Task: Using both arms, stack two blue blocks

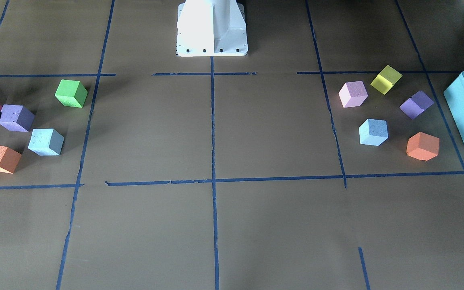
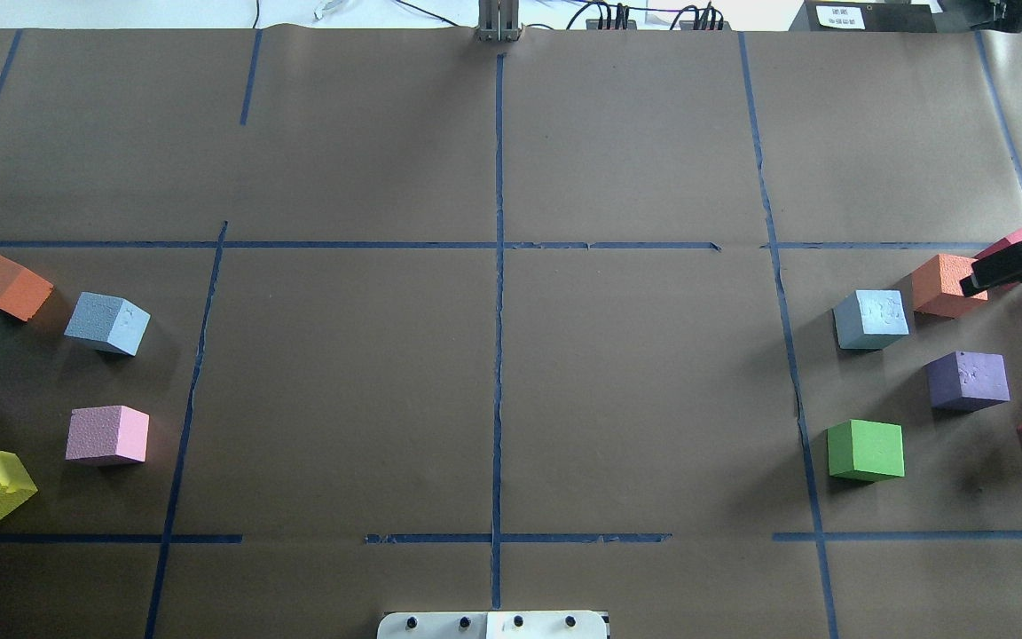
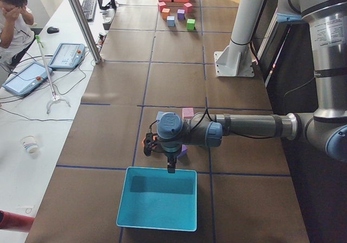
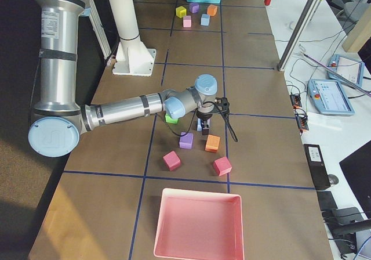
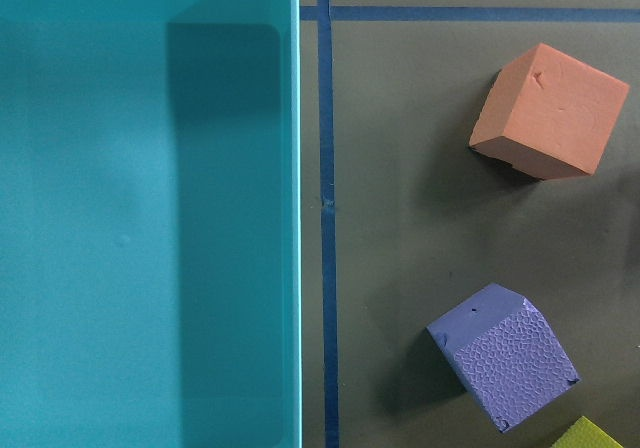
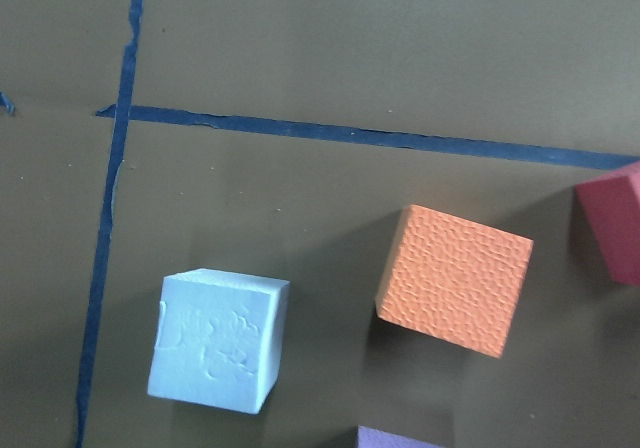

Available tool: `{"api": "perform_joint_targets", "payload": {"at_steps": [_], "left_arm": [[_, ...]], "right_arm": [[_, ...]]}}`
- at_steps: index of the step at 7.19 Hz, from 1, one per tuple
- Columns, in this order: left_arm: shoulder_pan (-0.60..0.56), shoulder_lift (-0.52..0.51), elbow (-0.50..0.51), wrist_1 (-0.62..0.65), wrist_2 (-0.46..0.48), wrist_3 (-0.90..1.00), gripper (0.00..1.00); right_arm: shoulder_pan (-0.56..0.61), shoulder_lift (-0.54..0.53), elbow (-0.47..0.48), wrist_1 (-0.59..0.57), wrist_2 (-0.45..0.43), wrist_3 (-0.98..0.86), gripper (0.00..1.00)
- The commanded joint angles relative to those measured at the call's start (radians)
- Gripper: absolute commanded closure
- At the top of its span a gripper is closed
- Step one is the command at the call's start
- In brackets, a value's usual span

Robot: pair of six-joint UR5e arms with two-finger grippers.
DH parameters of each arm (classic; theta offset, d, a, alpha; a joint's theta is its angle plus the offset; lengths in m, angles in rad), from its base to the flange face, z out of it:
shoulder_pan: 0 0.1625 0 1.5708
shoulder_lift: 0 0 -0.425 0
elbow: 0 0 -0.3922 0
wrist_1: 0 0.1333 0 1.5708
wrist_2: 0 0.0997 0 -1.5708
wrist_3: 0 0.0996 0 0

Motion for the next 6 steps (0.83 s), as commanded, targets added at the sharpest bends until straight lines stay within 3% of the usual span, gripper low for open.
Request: {"api": "perform_joint_targets", "payload": {"at_steps": [1,6], "left_arm": [[0.0,-0.001,0.0,0.0,-0.002,0.0,0.0],[0.002,0.0,0.003,0.0,-0.002,0.0,0.0]], "right_arm": [[-0.136,0.062,-0.045,0.037,-0.116,0.123,0.0],[-0.185,0.11,-0.101,0.037,-0.116,0.128,0.0]]}}
